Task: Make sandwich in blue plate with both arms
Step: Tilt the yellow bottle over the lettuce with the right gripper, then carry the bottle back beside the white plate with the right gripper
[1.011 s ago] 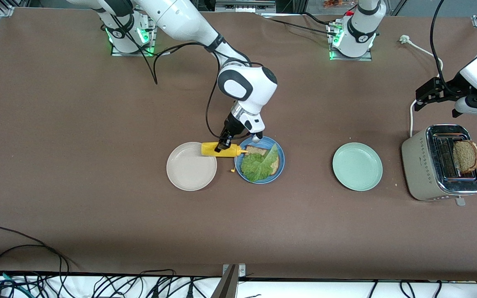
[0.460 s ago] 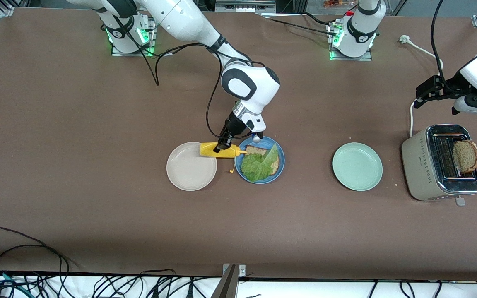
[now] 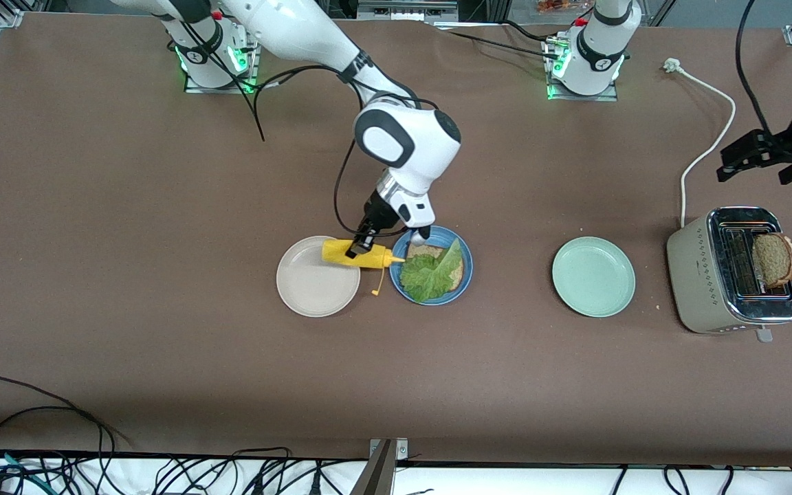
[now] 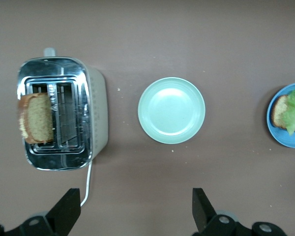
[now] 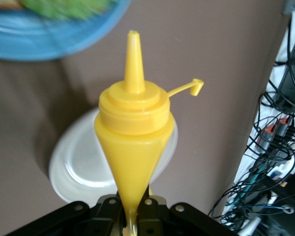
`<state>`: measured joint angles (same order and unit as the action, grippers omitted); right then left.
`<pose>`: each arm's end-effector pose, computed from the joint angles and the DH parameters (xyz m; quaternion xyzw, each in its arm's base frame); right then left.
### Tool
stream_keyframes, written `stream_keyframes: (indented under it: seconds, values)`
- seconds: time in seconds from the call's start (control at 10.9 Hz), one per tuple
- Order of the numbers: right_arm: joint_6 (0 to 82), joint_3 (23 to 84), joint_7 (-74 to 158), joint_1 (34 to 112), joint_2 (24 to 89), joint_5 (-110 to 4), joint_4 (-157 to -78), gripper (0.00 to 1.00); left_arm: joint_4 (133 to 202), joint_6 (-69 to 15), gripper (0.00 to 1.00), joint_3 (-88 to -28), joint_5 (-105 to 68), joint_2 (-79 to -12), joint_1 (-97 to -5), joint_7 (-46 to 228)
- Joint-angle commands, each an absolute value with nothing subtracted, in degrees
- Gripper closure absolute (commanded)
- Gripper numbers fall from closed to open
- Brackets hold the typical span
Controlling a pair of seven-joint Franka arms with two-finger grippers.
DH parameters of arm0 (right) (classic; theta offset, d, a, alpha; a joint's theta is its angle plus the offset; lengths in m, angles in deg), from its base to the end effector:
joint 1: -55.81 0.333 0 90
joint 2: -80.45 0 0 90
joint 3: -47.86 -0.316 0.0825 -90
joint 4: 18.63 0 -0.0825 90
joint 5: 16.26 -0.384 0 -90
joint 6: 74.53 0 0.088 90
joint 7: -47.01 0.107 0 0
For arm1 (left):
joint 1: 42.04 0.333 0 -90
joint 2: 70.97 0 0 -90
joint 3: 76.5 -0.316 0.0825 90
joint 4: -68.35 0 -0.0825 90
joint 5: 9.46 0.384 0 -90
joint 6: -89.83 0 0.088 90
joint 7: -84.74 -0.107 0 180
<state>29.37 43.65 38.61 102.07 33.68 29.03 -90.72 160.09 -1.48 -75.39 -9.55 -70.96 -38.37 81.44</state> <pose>0.5209 0.5175 0.2696 0.7413 0.5705 0.0078 0.3534 0.5555 0.0247 0.6120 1.0000 -0.0064 -0.0038 0.0010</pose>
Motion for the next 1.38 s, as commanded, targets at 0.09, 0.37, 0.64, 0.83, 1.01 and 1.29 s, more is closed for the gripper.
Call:
stream_keyframes:
  seconds: [0.09, 0.37, 0.64, 0.83, 1.01, 1.29]
  values:
    - [28.92, 43.11, 20.25, 89.95, 47.11, 12.26, -93.24, 1.00, 157.30, 0.10, 0.00, -75.44, -8.40, -70.10, -31.34, 81.04]
    - [30.49, 43.11, 6.09, 78.44, 55.28, -3.91, -97.97, 1.00, 157.12, -0.34, 0.00, -75.44, -8.75, -64.75, -24.55, 80.17]
    - [37.59, 43.20, -9.81, 66.83, 64.33, -19.82, -111.74, 1.00, 153.88, -1.75, 0.00, -75.62, -8.75, -57.37, -20.34, 72.73]
    - [41.03, 45.21, -24.54, 61.11, 68.04, -28.00, -119.49, 1.00, 152.90, -6.72, 0.00, -75.62, -8.84, -53.33, -17.44, 68.32]
    - [40.17, 51.86, -43.96, 59.33, 68.49, -42.04, -123.11, 1.00, 152.90, -13.32, 0.00, -75.62, -8.67, -49.89, -16.72, 67.86]
    - [39.90, 59.44, -61.92, 59.33, 68.32, -53.93, -129.61, 1.00, 153.69, -15.64, 0.00, -75.36, -9.46, -46.98, -16.90, 67.86]
